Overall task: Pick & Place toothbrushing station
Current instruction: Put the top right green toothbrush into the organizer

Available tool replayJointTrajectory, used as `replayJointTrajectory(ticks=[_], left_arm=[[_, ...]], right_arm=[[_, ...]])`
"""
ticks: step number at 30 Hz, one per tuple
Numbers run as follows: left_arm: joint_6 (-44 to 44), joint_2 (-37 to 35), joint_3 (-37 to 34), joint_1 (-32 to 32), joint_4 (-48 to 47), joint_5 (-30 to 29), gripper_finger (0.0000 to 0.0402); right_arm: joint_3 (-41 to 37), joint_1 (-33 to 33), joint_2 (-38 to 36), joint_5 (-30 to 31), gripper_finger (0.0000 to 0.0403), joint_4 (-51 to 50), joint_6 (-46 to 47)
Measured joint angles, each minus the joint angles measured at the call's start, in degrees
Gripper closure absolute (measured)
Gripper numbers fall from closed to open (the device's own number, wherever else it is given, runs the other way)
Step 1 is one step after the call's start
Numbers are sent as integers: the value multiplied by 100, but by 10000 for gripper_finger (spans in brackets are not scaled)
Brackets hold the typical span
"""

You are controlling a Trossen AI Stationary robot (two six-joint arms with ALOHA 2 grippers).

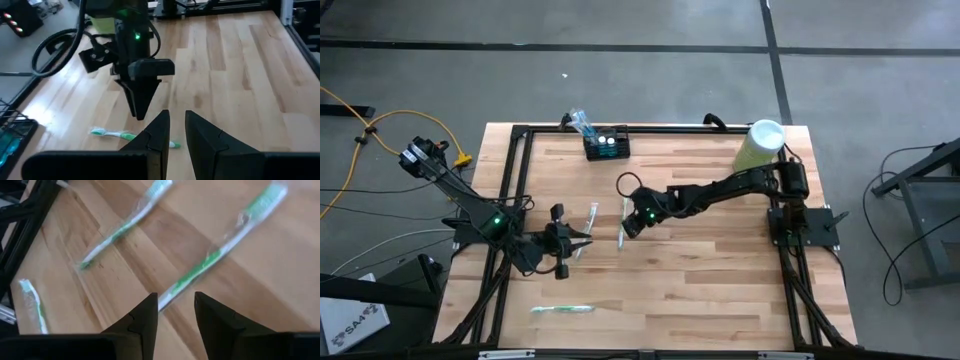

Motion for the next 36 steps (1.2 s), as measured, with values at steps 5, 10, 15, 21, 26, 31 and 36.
replayJointTrajectory(ticks=[5, 10, 15, 21, 26, 31, 36], left_arm=[[2, 0, 0, -66, -8, 371, 346], [1, 2, 0, -252, 10, 390, 346], [-47, 2, 0, -479, 31, 390, 346], [-54, 2, 0, -677, 62, 387, 346], [-66, 2, 0, -743, 59, 386, 346], [-66, 2, 0, -741, 52, 380, 346], [-63, 2, 0, -741, 48, 373, 346]], right_arm=[[2, 163, 254, 0, 300, 484, 459], [2, 266, 381, 23, 306, 653, 836], [4, 315, 466, 163, 308, 646, 1061], [2, 327, 541, 200, 308, 631, 1209], [-2, 325, 607, 261, 308, 622, 1314], [-3, 321, 682, 305, 308, 666, 1316], [0, 321, 766, 296, 308, 815, 1316]])
